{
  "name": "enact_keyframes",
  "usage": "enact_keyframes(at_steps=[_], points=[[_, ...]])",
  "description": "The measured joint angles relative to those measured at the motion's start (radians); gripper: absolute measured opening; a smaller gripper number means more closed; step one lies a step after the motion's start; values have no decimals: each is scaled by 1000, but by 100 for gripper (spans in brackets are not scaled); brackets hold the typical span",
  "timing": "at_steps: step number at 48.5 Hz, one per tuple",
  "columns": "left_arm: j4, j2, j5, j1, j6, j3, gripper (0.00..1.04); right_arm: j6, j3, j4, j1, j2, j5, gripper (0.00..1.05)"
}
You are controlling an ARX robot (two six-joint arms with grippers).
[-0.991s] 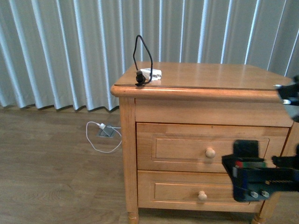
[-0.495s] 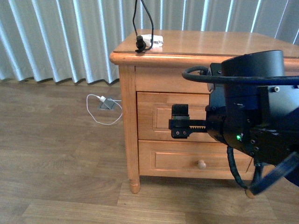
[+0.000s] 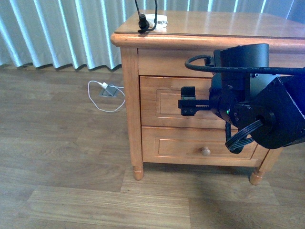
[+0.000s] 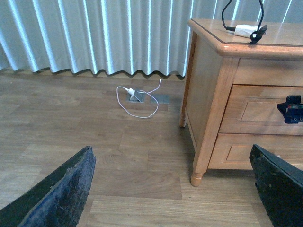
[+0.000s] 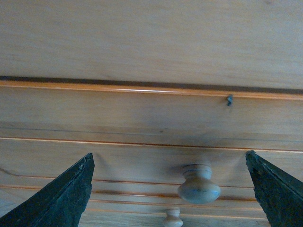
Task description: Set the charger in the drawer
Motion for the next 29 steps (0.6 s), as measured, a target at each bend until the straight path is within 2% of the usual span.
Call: enact_keyframes(at_steps=[24,29], points=[[0,0,0,0,0,0,99,-2,25,-4,-23,61,16,96],[0,0,0,0,0,0,99,-14,25,1,-23,61,17,80]])
